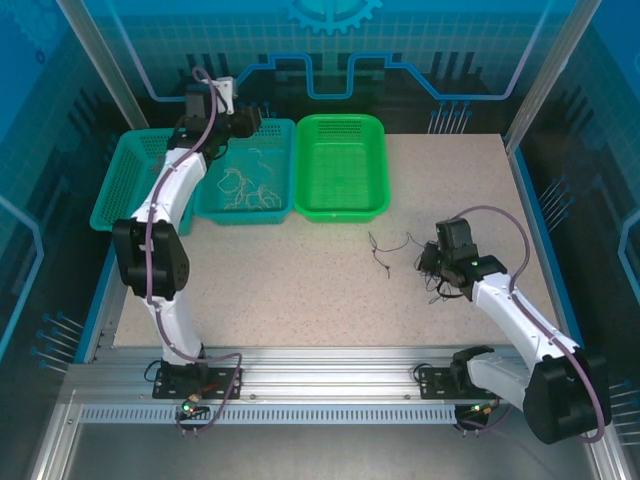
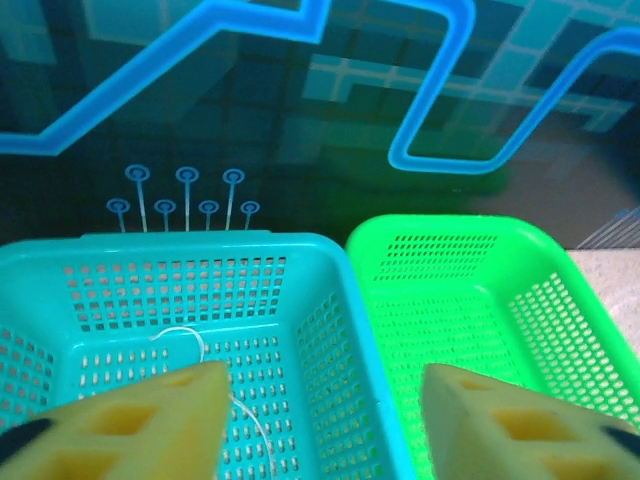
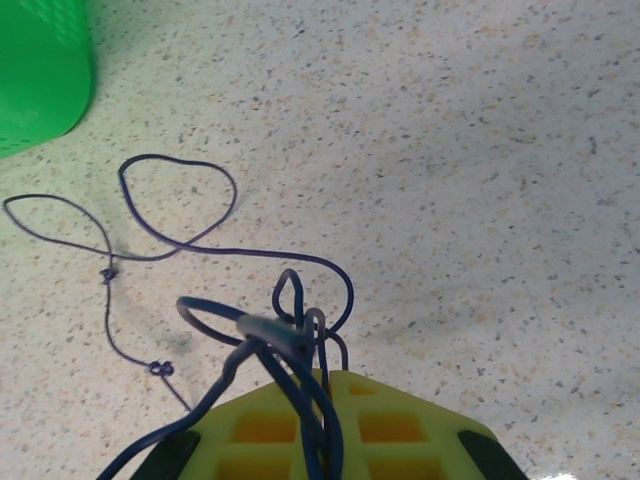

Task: Untangle the cables

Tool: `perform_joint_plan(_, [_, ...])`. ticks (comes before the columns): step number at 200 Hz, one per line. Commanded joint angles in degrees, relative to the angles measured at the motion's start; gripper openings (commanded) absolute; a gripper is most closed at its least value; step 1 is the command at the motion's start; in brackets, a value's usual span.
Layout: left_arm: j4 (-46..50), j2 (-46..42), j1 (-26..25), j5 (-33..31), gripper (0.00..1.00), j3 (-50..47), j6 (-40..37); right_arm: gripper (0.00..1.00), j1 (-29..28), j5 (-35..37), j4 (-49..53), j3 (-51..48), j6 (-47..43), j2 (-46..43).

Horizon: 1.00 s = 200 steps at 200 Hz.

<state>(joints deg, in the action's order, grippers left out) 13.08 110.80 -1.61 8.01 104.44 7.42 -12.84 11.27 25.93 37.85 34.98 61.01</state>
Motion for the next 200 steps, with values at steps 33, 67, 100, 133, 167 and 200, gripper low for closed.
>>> perform_joint_plan(33, [-5.9,-8.2,-1.9,12.1,0.64,-0.7,12.3,0.03,1.0,-11.3,1.8,5.4,-2.7,0.5])
perform_joint_plan(67, [-9.3,-16.5,-10.7,16.9,0.65,-11.9,12.1,0.00,1.4,-11.2,6.9,8.4,-4.7,2.3])
perform_joint_plan(100, [-10.6,-19.8,-23.0,19.7,0.67,-21.3,11.0,0.01,1.6,-16.5,5.3,9.3,-4.7,0.7])
perform_joint_plan(133, [-15.4,-18.6,-31.0,26.7,0.69,-26.8,6.2,0.01,1.7,-25.1,1.9,11.0,-7.3,-1.1])
perform_joint_plan(167, [-20.6,-16.0,-32.4,34.5,0.75,-30.0,-1.7,0.02,1.7,-36.1,2.8,15.1,-12.3,-0.3])
perform_joint_plan(200, [-12.0,-15.2,-32.3,30.6,0.76,-30.3,-20.8,0.02,1.4,-44.0,8.4,20.3,-15.6,1.7])
